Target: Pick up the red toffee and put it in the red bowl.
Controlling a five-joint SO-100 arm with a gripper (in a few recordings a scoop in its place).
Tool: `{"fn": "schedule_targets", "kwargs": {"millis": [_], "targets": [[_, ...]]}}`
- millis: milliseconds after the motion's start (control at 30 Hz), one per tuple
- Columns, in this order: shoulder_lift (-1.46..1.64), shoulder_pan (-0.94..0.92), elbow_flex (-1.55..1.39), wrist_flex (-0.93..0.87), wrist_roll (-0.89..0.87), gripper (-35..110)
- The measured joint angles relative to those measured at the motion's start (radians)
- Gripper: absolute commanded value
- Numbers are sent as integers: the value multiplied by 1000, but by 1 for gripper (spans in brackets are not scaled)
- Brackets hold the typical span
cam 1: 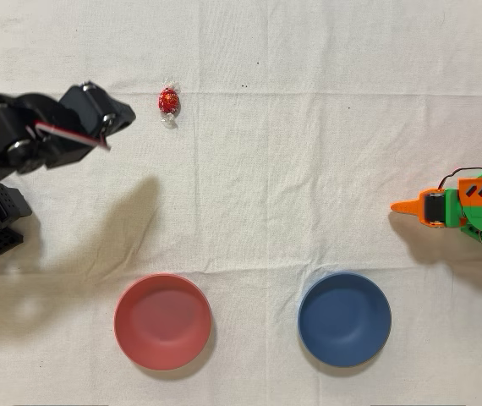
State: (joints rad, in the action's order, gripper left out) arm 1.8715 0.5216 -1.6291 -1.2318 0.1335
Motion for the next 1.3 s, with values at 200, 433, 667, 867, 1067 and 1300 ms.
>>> {"fn": "schedule_targets", "kwargs": {"millis": [200, 433, 667, 867, 1067, 1300], "targets": [[-74, 75, 41, 54, 37, 0], [-138, 106, 43, 133, -23, 0], [-221, 106, 66, 235, -140, 1], [-308, 104, 81, 302, -178, 7], [-385, 95, 83, 362, -175, 20], [-485, 94, 86, 410, -150, 25]]}}
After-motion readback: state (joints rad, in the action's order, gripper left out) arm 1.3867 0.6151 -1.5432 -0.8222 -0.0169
